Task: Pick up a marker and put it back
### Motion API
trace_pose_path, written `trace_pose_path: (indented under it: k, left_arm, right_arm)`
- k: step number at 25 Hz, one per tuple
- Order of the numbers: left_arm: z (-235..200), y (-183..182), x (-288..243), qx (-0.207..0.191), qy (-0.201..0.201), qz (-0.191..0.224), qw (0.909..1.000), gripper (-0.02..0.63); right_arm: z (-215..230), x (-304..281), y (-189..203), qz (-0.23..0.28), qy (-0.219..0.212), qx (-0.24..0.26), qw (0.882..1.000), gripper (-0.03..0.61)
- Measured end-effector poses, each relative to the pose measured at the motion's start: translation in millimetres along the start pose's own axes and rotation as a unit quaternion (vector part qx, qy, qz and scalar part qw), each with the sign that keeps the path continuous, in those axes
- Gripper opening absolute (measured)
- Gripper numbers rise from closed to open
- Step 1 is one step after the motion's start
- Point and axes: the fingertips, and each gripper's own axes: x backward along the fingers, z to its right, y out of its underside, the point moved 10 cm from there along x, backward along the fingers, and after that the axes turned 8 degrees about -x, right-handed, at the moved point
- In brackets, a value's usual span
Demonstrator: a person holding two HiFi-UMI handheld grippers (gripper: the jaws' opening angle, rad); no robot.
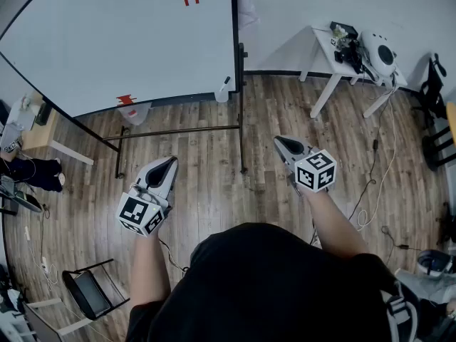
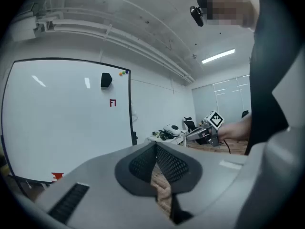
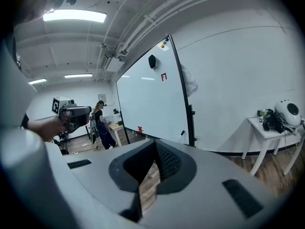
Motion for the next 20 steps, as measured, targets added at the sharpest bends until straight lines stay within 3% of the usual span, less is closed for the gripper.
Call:
trace_pose_path:
  k: [11, 20]
  left_arm:
    - [19.4, -12.8, -18.6, -0.003, -0.002, 0.003, 1.0, 0.011]
    - [11.0, -13.1, -15.4, -0.004, -0.009, -0.004, 0.9999, 0.011]
  right_arm:
    - [20.8, 16.3, -3.0, 0.001, -0.006, 0.0, 1.0, -0.003]
    - [20.7, 7.6, -3.7, 0.005, -0.012, -0.008, 1.0, -0.003]
